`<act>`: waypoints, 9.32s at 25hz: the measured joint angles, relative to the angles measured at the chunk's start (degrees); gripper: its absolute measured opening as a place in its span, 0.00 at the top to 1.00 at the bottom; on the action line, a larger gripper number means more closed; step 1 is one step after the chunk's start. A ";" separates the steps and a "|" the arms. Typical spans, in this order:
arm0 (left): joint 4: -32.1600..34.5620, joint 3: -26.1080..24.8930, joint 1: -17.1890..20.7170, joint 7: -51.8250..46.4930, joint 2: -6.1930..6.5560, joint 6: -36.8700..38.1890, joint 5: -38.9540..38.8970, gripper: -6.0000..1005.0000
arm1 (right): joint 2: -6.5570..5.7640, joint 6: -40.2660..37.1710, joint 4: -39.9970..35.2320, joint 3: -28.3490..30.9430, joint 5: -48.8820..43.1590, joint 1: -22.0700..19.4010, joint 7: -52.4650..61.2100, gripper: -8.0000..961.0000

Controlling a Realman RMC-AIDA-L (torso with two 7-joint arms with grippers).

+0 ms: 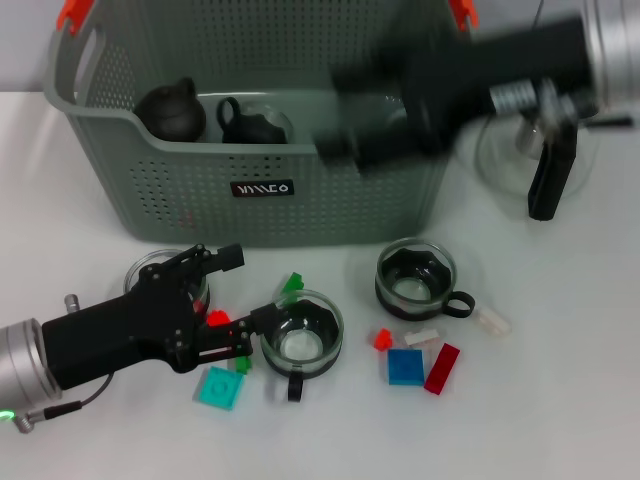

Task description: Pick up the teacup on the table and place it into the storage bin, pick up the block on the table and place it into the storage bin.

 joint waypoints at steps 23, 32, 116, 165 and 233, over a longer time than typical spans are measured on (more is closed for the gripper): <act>-0.11 -0.27 0.62 0.20 -0.27 -0.97 -0.18 0.12 | 2.08 -2.02 14.23 -6.09 -31.10 5.81 -0.26 0.16; -0.70 -0.27 0.54 0.24 -0.31 -1.79 -0.28 0.12 | 2.14 7.64 18.19 -11.88 -31.05 7.32 -0.02 0.16; -1.16 -0.97 0.70 -0.09 0.40 -2.08 -0.20 0.13 | 0.66 53.69 43.75 0.70 -21.60 30.91 0.02 0.93; -0.32 -1.46 1.78 -3.31 1.63 0.39 0.13 0.14 | 1.10 18.24 4.34 -1.99 3.92 6.03 -3.72 0.17; 57.30 29.77 2.58 -22.65 -2.38 -3.84 23.49 0.15 | 1.84 -5.67 20.00 1.44 -7.13 -3.53 -14.75 0.19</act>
